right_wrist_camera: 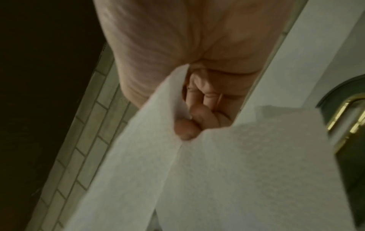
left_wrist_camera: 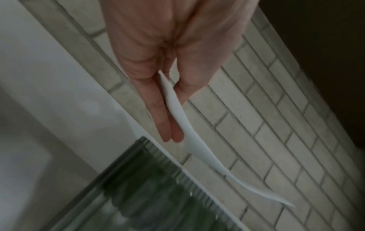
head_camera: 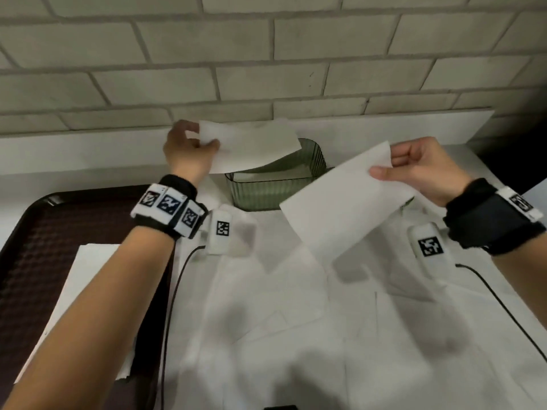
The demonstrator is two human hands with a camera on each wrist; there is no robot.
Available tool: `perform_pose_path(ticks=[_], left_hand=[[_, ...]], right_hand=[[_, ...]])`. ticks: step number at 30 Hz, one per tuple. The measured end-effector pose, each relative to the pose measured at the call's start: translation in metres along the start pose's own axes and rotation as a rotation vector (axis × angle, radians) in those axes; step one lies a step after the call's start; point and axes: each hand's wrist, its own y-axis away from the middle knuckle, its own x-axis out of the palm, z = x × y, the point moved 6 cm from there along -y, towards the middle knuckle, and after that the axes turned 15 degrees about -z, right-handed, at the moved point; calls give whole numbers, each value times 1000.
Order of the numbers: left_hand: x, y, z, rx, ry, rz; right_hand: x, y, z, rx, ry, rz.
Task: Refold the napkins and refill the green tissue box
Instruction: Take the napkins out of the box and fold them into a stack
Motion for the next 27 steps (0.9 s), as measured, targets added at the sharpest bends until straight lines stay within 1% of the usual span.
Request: perform_pose_path(ticks=[5,8,10,12,13,14,15,16,17,18,19,20,21,22,23,24,25,27], left_hand=[[52,20,-10,151,-160,187],[69,30,-8,198,-253,281],[78,39,-9,231,-356,377],[79,49,-16,346,-476,439],[75,52,-23,424,-495,424],[68,53,-30,475,-480,378],[58,52,-37,497,-409,319],[47,52,-40,458,-284,283],[38,52,-40,356,-99,282],[30,56,-38,183,118,326],[25,65,-36,-11,308,411],[22,76,-32,-176,422,501],[21,88,-30,-286,472,581],[19,99,-27,-328,495,644],[15,109,-26,-312,534,689],[9,116,-25,-244,564,721],[6,124,-27,-173,578,786],[4,132,-24,36,522,854]], right_hand=[[-2,26,-10,47,-25,90],[2,27,-10,46,-41,98],[7,24,-9,39,-44,87],[13,19,-6,29,-43,83],[17,18,-4,23,-45,74],[19,15,-1,11,-53,56],[21,13,2,3,-67,33],[22,11,5,-10,-84,8],[24,9,9,-17,-103,-16],[25,6,12,-22,-121,-37],[25,4,14,-14,-140,-58],[26,1,16,-3,-164,-80],[26,-1,17,14,-188,-105],[27,-4,18,24,-207,-128],[28,-5,19,45,-217,-144],[29,-6,18,65,-223,-153],[31,-6,18,90,-223,-160],[33,-7,15,132,-238,-177]])
